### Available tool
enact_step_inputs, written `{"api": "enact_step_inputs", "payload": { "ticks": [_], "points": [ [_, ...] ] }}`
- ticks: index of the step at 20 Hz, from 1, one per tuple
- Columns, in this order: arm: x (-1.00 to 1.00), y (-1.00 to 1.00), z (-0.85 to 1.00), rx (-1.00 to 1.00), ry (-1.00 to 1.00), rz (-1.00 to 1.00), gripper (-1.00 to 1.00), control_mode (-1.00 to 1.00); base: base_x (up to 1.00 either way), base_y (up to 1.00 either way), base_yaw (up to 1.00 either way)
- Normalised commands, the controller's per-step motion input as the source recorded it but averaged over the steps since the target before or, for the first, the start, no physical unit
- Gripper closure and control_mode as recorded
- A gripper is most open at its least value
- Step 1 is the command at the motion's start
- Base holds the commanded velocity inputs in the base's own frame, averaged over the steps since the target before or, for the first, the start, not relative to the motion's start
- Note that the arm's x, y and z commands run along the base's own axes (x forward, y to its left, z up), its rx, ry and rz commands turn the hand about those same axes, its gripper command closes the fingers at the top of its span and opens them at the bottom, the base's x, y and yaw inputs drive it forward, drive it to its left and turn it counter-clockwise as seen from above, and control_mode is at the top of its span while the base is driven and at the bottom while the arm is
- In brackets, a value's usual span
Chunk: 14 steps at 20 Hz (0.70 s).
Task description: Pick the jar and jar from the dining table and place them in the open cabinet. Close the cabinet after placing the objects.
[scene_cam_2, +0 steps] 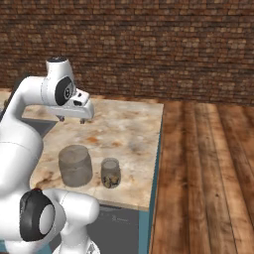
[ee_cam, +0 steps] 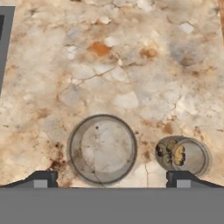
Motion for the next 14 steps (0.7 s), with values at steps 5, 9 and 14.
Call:
{"api": "enact_step_inputs", "payload": {
  "ticks": [5,9,14],
  "points": [
    [0.00,0.46,-0.32,0.00,0.05,0.00,-1.00,-1.00,0.00,0.00,0.00],
    [0.00,0.24,-0.20,0.00,0.01,0.00,-1.00,-1.00,0.00,0.00,0.00],
    [0.13,0.13,-0.19,0.00,0.02,0.00,-1.00,-1.00,0.00,0.00,0.00]
  ]
}}
